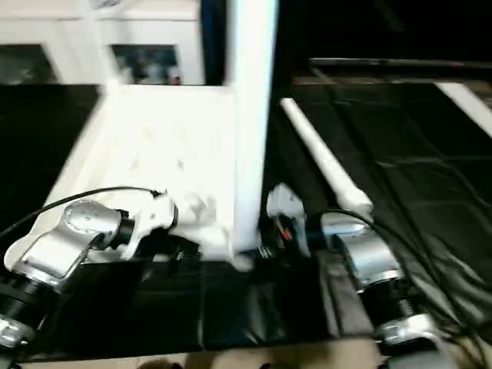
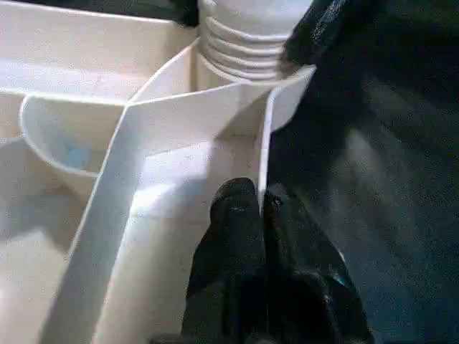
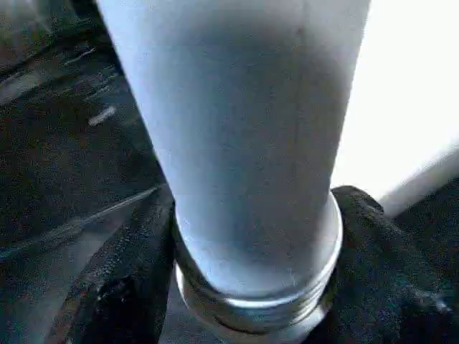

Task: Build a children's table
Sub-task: Rotate leg to tighten

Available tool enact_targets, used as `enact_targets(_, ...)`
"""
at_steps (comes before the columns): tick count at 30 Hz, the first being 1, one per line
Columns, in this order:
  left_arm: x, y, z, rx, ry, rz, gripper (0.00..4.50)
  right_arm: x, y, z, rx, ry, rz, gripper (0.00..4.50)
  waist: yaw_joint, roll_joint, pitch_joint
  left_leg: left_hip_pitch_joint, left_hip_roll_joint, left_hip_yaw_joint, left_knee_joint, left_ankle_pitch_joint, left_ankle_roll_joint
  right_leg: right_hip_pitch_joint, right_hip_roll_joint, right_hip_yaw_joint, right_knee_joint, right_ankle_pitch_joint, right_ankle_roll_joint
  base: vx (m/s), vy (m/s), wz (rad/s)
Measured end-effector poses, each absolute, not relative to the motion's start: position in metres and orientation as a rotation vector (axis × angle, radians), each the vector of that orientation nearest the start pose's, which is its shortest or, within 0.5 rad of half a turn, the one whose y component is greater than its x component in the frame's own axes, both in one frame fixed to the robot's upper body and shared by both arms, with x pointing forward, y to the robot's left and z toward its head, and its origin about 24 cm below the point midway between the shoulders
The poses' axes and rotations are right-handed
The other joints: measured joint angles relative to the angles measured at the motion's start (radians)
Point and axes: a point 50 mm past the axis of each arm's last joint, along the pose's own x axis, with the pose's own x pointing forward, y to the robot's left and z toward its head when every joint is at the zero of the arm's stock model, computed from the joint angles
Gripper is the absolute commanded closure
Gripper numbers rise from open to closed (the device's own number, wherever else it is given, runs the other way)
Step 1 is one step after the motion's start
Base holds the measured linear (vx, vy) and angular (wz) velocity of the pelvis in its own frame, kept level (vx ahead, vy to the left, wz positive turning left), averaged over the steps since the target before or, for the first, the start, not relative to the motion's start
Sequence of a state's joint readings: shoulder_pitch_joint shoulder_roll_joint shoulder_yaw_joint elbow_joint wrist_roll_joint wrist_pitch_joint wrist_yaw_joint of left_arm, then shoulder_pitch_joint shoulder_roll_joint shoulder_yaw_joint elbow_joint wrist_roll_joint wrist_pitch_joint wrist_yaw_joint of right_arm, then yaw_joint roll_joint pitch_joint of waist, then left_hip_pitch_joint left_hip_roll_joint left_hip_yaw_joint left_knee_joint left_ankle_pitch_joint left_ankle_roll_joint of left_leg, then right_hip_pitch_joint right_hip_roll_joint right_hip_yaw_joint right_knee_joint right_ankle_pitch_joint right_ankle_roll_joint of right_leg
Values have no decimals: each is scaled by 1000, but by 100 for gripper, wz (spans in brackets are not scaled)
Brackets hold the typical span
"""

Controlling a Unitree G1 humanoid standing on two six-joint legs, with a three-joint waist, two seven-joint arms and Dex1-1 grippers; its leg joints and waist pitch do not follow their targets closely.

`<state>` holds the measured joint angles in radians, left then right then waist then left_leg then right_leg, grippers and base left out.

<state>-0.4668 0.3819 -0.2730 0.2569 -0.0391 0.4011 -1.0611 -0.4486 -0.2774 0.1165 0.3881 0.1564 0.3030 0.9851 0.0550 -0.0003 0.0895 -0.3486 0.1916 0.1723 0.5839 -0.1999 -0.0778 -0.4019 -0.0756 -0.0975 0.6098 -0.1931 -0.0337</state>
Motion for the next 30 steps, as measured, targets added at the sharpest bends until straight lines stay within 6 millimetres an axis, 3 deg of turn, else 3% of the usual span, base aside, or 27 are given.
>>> enact_targets(6,302,100,60,212,459,-952,450,319,-112,50,24,282,720,178,-24,6,-3,1,-2,0,-5,0,0,-1,0,1,-2,0,0,0,0,0)
enact_targets(11,302,85,62,183,442,-830,450,328,-99,54,33,258,560,178,-22,9,-5,0,-3,0,-14,2,4,-3,0,1,-4,-1,-1,0,0,0)
enact_targets(12,301,83,63,179,440,-818,450,328,-98,54,36,254,547,143,-22,9,-5,0,-3,0,-15,2,4,-3,0,1,-4,-2,-1,0,0,0)
enact_targets(13,301,82,63,178,438,-812,450,328,-97,55,39,249,540,143,-21,9,-5,0,-3,0,-17,2,4,-3,0,0,-6,-3,-1,0,0,0)
enact_targets(15,300,81,64,177,437,-805,450,328,-96,55,34,244,535,106,-21,10,-5,-1,-3,1,-19,2,5,-3,0,0,-9,-3,-1,0,0,0)
enact_targets(21,299,81,65,187,435,-817,450,326,-95,56,39,234,552,61,-22,9,-5,-2,-3,1,-19,1,6,-3,0,0,-12,-2,-2,0,0,0)
enact_targets(25,298,92,66,243,422,-901,450,318,-108,54,10,225,687,18,-20,9,-4,-2,-2,1,-20,1,6,-3,1,0,-12,-2,-2,0,0,0)
enact_targets(30,296,109,66,297,412,-1021,450,309,-125,54,-43,243,875,7,-15,7,-3,-2,-2,0,-18,1,6,-4,2,-1,-9,-2,-2,0,0,0)
